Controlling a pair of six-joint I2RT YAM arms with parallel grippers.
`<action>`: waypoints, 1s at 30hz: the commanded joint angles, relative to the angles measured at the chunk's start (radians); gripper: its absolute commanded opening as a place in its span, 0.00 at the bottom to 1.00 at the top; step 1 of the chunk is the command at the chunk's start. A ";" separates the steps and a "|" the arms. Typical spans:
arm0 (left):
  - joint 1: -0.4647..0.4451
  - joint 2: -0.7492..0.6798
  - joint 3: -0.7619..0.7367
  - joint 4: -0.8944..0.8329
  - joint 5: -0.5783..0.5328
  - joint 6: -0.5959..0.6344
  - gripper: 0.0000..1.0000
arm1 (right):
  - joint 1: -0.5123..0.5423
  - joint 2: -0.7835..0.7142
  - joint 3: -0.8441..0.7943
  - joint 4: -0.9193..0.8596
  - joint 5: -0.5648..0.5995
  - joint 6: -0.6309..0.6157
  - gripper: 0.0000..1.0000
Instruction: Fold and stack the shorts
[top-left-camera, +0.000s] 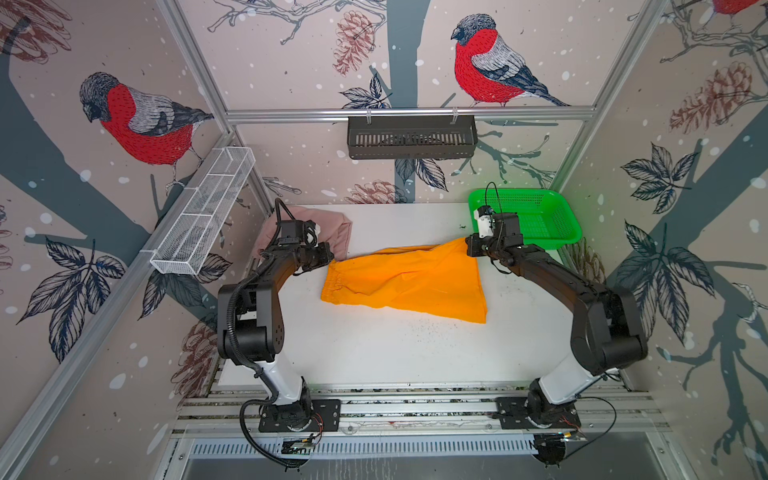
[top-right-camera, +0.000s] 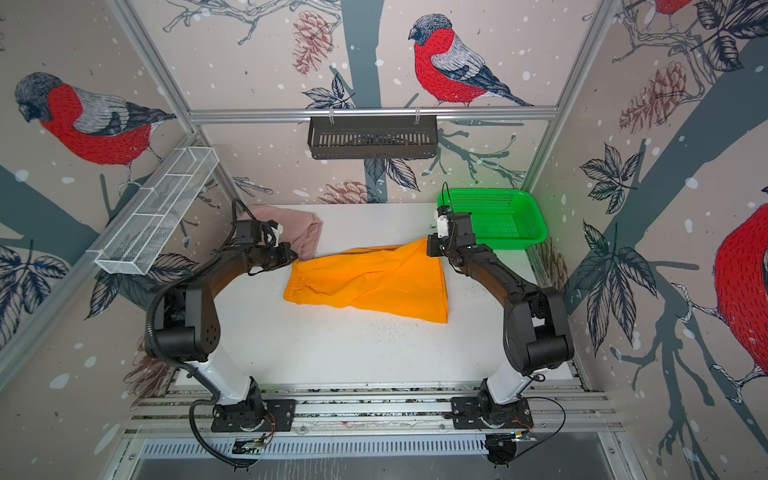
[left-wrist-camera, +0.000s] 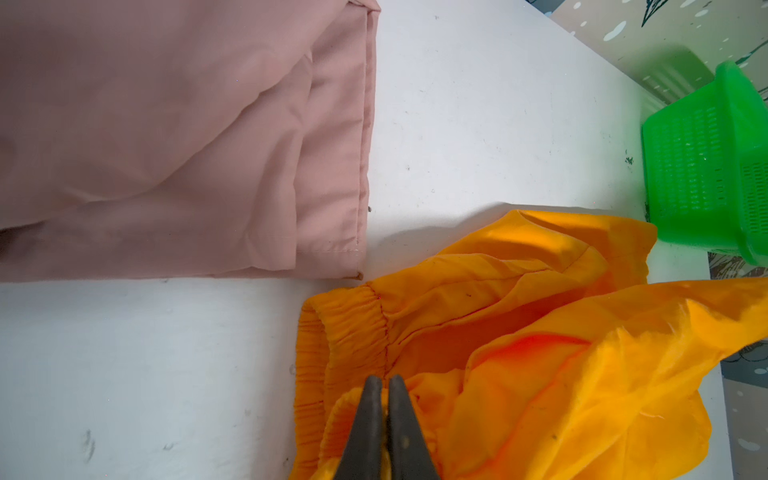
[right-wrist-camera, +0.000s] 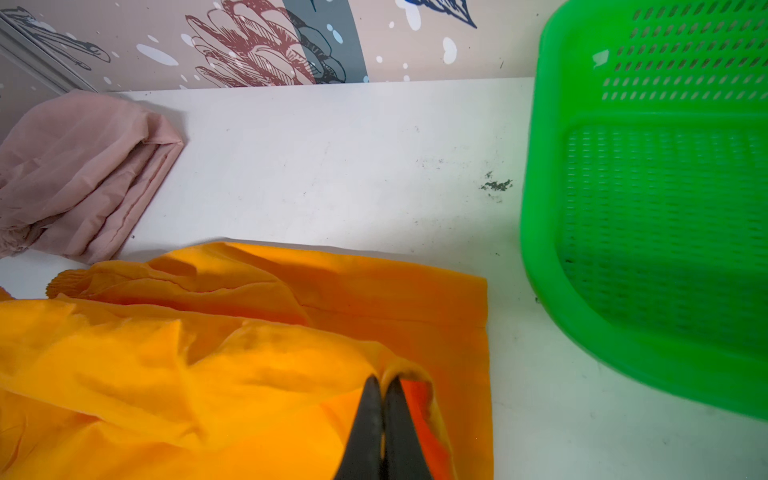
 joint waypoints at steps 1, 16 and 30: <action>0.001 -0.039 0.017 -0.052 -0.027 -0.017 0.00 | 0.024 -0.068 0.004 -0.042 0.109 0.010 0.01; 0.018 0.062 0.118 -0.075 -0.062 -0.020 0.00 | 0.026 -0.095 0.067 -0.076 0.200 -0.009 0.01; 0.005 0.172 0.147 -0.017 -0.064 0.022 0.00 | -0.021 0.353 0.297 -0.031 0.153 -0.095 0.04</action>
